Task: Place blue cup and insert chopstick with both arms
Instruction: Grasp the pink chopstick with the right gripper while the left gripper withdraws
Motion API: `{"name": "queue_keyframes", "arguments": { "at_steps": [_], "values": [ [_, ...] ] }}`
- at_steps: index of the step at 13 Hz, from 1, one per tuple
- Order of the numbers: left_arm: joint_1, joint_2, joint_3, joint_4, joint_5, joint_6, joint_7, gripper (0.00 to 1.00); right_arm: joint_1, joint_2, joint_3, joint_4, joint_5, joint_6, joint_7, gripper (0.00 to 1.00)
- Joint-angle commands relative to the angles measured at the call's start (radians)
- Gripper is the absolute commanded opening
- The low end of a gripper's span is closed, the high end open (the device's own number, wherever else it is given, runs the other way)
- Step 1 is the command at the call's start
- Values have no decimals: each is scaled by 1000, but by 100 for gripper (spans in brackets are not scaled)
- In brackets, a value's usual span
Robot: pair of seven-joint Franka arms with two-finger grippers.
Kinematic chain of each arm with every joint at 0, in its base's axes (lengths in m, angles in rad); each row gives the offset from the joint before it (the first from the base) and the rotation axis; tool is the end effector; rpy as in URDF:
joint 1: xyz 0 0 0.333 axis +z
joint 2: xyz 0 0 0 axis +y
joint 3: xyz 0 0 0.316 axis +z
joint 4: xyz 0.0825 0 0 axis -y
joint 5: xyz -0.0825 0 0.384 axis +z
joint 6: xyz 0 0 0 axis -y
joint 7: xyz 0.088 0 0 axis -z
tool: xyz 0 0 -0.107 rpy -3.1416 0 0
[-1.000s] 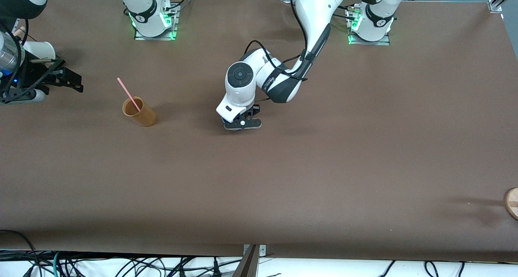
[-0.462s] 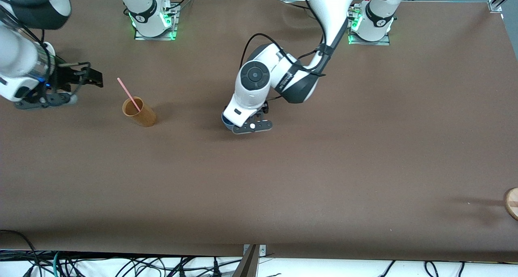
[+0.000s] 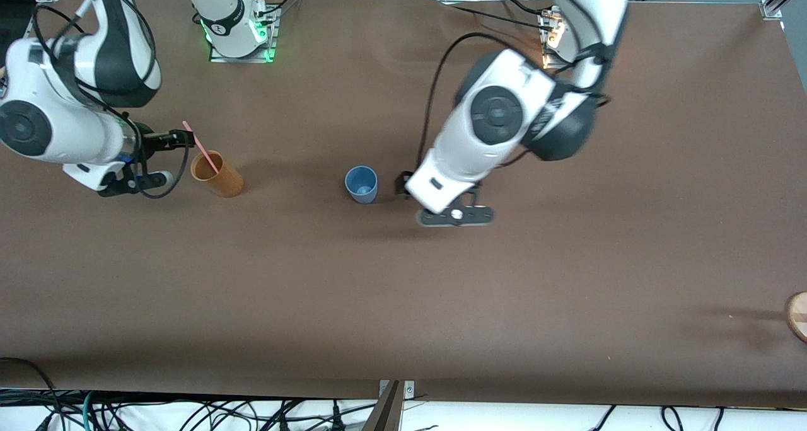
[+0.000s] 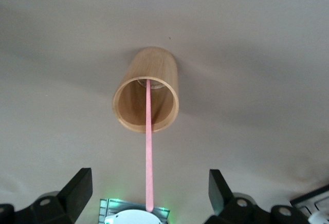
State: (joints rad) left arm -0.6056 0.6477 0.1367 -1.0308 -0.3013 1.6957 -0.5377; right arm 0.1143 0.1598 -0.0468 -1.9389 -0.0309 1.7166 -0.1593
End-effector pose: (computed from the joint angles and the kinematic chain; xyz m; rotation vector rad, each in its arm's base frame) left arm 0.6287 -0.3861 0.4753 2.9368 0.1099 -0.1289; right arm 0.5457 0.0347 0.3777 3.0439 0.3614 -0.5946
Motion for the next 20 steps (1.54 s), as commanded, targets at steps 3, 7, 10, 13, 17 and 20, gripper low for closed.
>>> {"name": "queue_keyframes", "arguments": {
  "at_steps": [3,7,10,13,17,20],
  "values": [
    [170,-178,-9,-126,76,-120,278,100,-4,-81,2,-250,6,199,-60,82],
    [360,-265,-11,-159,146,-238,494,100,-4,-72,2,-270,5,216,-83,43],
    [484,-327,-9,-212,146,-238,591,100,-5,-71,2,-279,6,218,-97,33],
    [559,-390,-11,-331,146,-229,597,100,-4,-71,2,-276,6,216,-130,8],
    [595,-517,-15,-537,149,-176,601,100,-4,-68,4,-241,11,175,-137,0],
    [601,-543,-92,-561,293,-172,605,100,-2,-49,5,-122,13,66,-118,0]
  ]
}}
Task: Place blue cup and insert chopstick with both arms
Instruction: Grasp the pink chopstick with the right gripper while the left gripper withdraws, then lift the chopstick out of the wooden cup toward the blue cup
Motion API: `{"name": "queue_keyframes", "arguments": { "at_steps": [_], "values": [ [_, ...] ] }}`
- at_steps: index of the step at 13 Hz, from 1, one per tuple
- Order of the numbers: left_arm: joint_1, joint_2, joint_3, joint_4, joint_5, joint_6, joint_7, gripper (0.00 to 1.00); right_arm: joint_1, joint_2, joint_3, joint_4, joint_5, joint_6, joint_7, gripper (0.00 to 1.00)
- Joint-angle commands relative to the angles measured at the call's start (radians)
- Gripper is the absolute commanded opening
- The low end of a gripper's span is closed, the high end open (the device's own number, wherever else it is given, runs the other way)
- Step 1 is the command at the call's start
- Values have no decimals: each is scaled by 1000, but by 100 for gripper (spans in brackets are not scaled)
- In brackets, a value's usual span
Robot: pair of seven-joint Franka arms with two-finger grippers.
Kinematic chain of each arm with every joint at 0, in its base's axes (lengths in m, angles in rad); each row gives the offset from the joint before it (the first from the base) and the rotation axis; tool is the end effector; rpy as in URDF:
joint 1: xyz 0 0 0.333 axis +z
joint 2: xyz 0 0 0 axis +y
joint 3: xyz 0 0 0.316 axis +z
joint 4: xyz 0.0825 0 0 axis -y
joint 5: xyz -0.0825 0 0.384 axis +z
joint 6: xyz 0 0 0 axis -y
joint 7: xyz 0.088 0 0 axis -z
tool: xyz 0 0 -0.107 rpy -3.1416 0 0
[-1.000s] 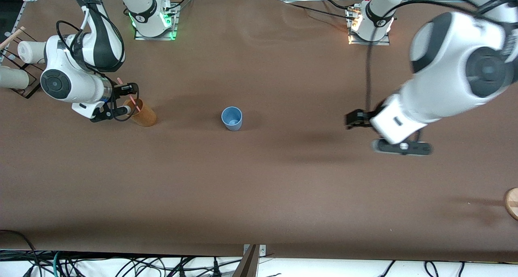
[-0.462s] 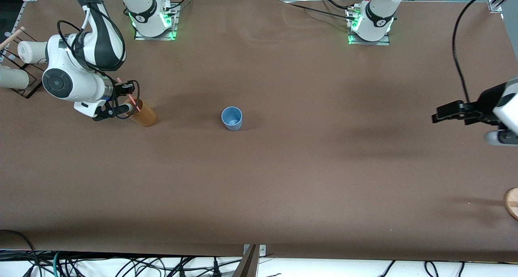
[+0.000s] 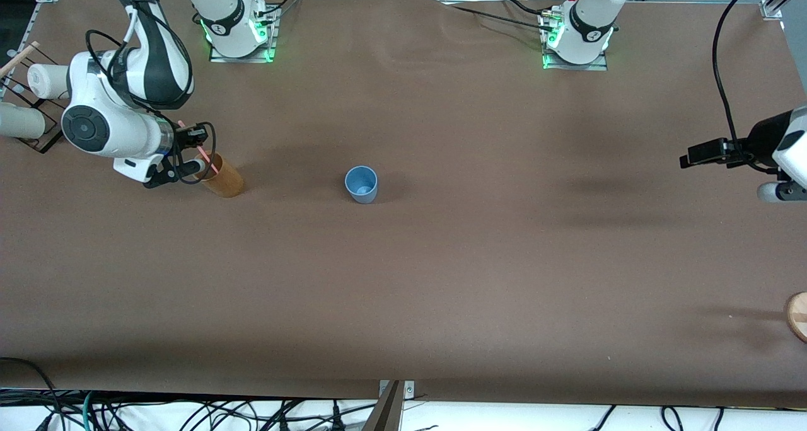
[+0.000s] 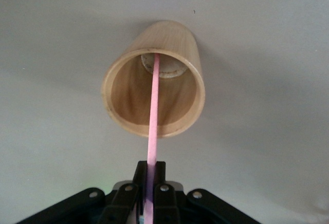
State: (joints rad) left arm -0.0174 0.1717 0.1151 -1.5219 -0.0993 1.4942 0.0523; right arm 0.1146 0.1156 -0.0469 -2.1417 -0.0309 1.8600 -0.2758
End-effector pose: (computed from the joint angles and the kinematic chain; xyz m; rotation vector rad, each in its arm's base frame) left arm 0.5901 0.0414 0.5437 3.0325 0.0727 -0.2917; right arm 0.5065 0.0321 0.3252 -3.0222 -0.5460 0.6201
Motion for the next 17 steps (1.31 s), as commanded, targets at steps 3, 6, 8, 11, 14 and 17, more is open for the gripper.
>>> {"name": "queue_keyframes", "arguments": {
  "at_steps": [3,6,8,11,14,17],
  "values": [
    [8,-113,-107,-124,133,41,0,100,0,18,7,268,51,-330,27,0],
    [-7,-120,-109,-121,121,41,0,100,75,21,7,443,81,-543,122,0],
    [-10,-115,-109,-115,69,41,0,100,121,21,7,509,159,-613,255,0],
    [-45,-152,-107,-148,55,37,-76,100,193,82,7,557,383,-602,514,0],
    [-53,-138,-107,-147,61,38,-75,100,256,200,9,666,500,-536,711,0],
    [-49,-107,-107,-120,59,37,-74,100,319,272,7,674,540,-417,829,0]
  ]
}}
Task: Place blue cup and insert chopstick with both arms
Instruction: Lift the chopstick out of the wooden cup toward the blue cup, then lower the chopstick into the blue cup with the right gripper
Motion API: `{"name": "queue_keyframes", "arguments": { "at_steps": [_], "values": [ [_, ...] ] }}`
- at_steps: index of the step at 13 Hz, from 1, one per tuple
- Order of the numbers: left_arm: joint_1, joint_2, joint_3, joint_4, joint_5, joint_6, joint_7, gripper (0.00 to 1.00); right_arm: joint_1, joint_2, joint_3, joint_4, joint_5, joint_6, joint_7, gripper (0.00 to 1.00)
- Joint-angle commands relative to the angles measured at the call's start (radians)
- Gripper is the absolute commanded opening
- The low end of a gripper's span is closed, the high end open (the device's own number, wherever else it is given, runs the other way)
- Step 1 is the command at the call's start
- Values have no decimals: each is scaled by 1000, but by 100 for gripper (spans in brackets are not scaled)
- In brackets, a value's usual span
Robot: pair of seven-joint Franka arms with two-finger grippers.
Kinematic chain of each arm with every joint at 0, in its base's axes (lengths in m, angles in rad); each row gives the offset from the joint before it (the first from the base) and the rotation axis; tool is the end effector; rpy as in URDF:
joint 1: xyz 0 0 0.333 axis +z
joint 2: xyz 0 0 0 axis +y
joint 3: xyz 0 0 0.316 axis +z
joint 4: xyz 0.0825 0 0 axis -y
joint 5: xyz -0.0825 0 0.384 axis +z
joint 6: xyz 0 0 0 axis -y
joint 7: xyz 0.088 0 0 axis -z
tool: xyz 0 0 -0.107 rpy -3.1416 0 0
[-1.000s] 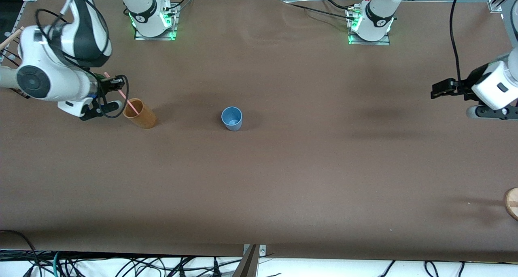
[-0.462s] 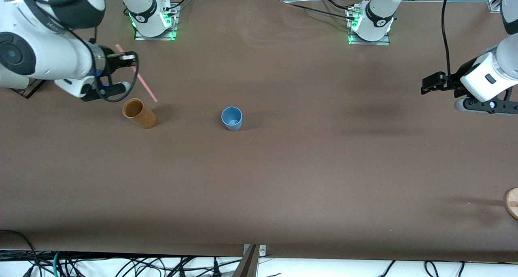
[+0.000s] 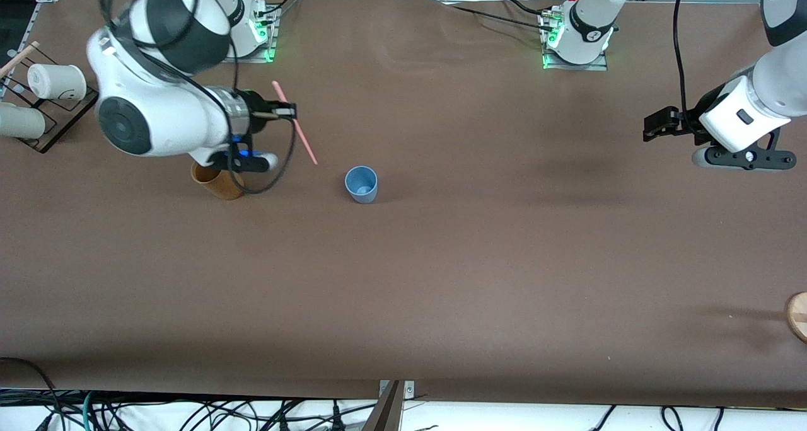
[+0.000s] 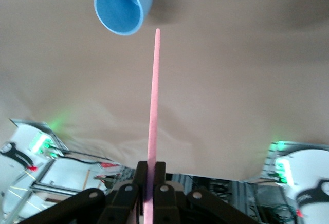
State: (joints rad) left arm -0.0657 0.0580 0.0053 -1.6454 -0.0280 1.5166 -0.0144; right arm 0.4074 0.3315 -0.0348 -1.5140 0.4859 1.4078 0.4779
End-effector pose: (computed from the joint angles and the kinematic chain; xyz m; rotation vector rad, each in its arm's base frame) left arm 0.5576 -0.0369 0.5533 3.1064 -0.0697 -0.2925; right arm 0.5476 0.2769 0.4588 -2.7561 0.1852 0.8407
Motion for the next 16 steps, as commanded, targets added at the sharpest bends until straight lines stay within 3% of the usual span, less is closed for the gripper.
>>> {"name": "queue_keyframes", "arguments": {
  "at_steps": [1,10,11,12,16],
  "values": [
    [0,20,2,18,-13,13,-7,100,37,89,-5,51,29,62,117,0],
    [6,32,4,30,-21,14,-4,100,152,175,-5,58,25,239,169,2],
    [7,33,4,33,-21,14,-4,100,151,196,-7,58,28,270,171,75],
    [9,33,4,33,-21,13,-3,100,151,199,-8,58,20,280,168,100],
    [9,33,4,33,-21,13,-2,100,142,178,-19,110,13,231,160,100]
  ]
}}
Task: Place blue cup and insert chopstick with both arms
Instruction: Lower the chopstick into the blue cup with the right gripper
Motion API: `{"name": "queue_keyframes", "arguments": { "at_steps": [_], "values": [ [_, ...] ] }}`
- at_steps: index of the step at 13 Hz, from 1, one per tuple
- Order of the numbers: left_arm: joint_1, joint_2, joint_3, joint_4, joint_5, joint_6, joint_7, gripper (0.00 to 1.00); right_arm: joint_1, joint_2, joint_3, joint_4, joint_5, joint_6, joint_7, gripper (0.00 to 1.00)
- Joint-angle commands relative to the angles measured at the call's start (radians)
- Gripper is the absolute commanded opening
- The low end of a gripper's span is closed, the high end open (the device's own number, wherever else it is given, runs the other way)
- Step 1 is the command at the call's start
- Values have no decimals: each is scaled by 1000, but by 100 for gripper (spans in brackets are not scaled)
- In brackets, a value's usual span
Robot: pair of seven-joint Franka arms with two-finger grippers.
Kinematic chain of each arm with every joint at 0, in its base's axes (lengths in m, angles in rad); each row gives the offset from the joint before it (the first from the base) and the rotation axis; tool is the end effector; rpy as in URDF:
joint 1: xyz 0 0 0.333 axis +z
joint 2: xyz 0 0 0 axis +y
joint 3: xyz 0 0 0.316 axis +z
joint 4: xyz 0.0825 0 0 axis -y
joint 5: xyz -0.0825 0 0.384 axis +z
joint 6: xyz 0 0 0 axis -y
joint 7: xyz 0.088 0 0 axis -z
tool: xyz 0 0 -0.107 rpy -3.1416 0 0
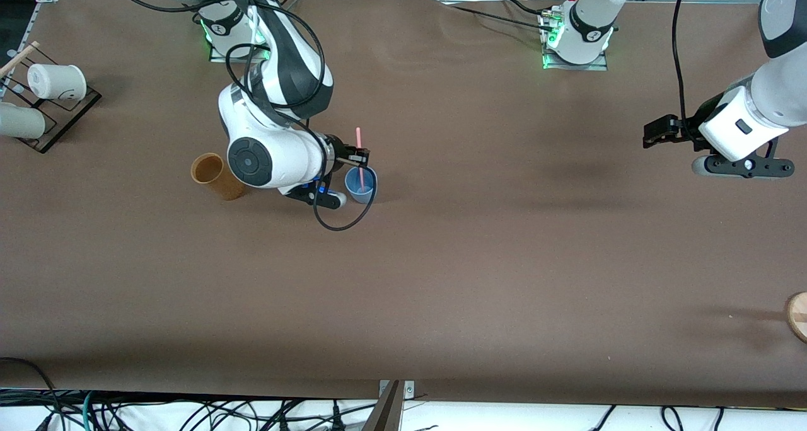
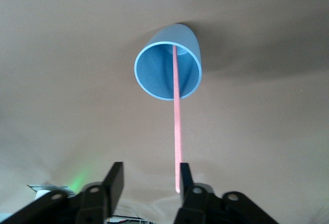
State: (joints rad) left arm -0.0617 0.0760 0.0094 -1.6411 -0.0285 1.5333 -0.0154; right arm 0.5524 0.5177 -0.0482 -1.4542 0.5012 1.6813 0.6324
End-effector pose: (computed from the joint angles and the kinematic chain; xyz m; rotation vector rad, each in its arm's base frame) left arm 0.5642 -0.0328 0.5462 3.1063 -0.0548 -0.2876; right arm 0.5632 0.3698 0.3752 -2.7977 0.3594 0.7047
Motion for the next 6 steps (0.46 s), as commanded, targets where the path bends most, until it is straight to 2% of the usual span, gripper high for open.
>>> {"name": "queue_keyframes", "arguments": {
  "at_steps": [1,3,5,6],
  "values": [
    [5,16,0,29,-21,-4,-2,100,-3,-11,-25,64,-9,-45,4,100],
    [5,16,0,29,-21,-4,-2,100,-3,-47,-61,69,-96,-45,-22,100],
    [5,21,0,30,-21,-4,-2,100,-3,-99,-99,67,-269,-48,-148,100],
    [5,21,0,30,-21,-4,-2,100,-3,-119,-134,66,-308,-72,-234,100]
  ]
}}
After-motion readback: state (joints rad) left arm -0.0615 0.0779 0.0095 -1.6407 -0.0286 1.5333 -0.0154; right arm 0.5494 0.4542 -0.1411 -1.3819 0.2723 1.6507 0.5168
